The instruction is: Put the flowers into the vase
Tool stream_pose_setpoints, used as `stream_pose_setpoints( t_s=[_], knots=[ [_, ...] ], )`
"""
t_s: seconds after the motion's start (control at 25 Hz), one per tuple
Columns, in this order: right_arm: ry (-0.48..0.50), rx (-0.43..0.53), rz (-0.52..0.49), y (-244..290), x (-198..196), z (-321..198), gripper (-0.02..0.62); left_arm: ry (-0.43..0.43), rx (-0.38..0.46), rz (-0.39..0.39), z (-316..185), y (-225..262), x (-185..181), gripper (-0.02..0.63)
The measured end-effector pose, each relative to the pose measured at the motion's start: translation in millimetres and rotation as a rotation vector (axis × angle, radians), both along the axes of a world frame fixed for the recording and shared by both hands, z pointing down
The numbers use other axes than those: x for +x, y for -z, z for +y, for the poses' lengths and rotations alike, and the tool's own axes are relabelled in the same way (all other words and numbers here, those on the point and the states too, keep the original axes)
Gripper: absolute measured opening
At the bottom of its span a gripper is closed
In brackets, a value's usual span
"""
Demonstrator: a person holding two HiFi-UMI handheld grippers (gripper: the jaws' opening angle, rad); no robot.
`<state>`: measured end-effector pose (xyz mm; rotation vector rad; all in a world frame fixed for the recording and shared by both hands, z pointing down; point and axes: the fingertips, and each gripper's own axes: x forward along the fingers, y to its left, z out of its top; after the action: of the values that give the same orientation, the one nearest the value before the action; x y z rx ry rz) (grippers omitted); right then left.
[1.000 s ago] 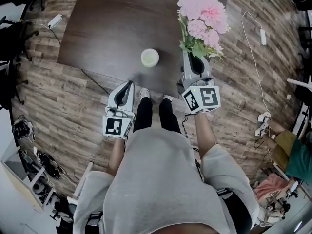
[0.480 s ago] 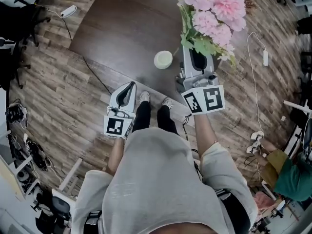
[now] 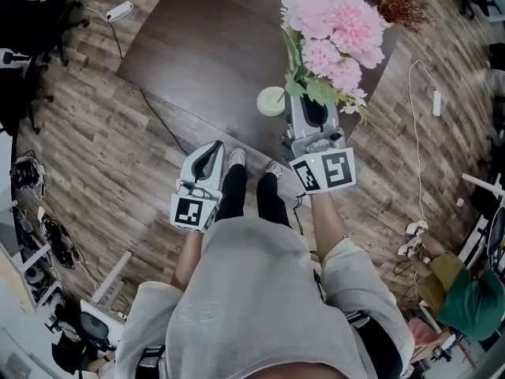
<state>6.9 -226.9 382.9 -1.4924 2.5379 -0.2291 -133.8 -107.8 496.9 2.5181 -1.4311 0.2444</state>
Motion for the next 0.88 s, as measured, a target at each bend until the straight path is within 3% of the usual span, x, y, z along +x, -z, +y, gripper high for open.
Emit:
stream_pose_setpoints(
  t_s=[0.28,0.88],
  knots=[
    [0.000,-0.011,0.006,-26,2,-1,0.023,-0.020,-0.026,-0.013,-11,-9,5,0.011],
    [-0.023,0.027,0.130,-56,-6,32,0.031,-0.056,-0.051,-0.028,3,-20,11,0.011]
  ],
)
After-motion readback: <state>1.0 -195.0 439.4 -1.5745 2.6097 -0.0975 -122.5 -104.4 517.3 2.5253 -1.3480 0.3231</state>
